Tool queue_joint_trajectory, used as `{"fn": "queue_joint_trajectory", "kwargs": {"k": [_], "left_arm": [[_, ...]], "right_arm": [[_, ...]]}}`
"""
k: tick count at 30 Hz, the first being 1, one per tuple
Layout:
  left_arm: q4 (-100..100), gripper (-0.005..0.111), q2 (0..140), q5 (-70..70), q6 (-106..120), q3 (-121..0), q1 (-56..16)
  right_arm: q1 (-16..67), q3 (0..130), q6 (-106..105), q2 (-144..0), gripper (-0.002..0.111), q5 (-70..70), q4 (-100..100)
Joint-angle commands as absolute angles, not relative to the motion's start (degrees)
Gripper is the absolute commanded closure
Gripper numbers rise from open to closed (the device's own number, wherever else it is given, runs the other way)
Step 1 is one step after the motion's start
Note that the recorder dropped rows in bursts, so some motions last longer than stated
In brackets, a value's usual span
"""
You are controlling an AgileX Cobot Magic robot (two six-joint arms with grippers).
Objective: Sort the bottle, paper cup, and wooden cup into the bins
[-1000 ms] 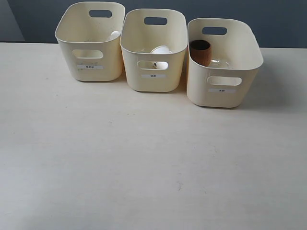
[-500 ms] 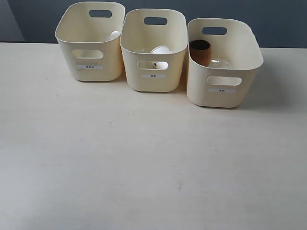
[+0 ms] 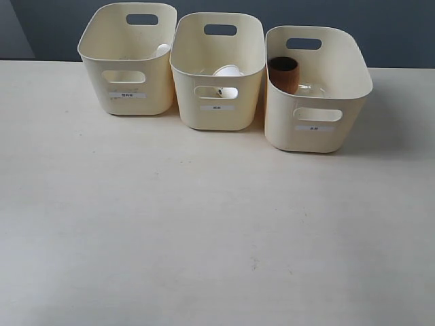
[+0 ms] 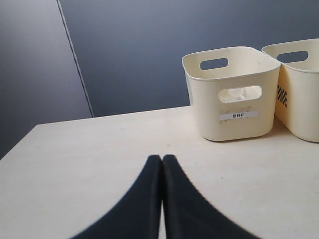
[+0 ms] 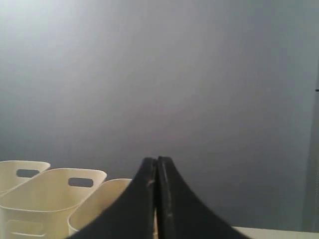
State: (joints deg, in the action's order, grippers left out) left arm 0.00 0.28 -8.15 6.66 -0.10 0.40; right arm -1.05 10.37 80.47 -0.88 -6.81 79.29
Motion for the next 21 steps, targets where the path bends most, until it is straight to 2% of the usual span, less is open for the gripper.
{"fn": "queue_joint_trajectory", "kwargs": {"k": [1,6,12,21], "left_arm": [[0.0,0.107,0.0,-7.7,6.6,0.0,0.4],[0.0,0.107,0.0,-7.7,6.6,0.0,0.4],[0.0,0.107,0.0,-7.7,6.6,0.0,0.4],[0.0,0.107,0.0,-7.7,6.6,0.0,0.4]], "right_arm": [[-4.0,8.8,80.5,0.0,0.109,-10.3,79.4],[-4.0,8.8,80.7,0.0,0.109,-15.5,79.4],[-4.0,7.7,81.8,0.0,0.109,-15.3,78.5],[-4.0,0.8,54.8,0.0,0.109,-15.0,49.5]]}}
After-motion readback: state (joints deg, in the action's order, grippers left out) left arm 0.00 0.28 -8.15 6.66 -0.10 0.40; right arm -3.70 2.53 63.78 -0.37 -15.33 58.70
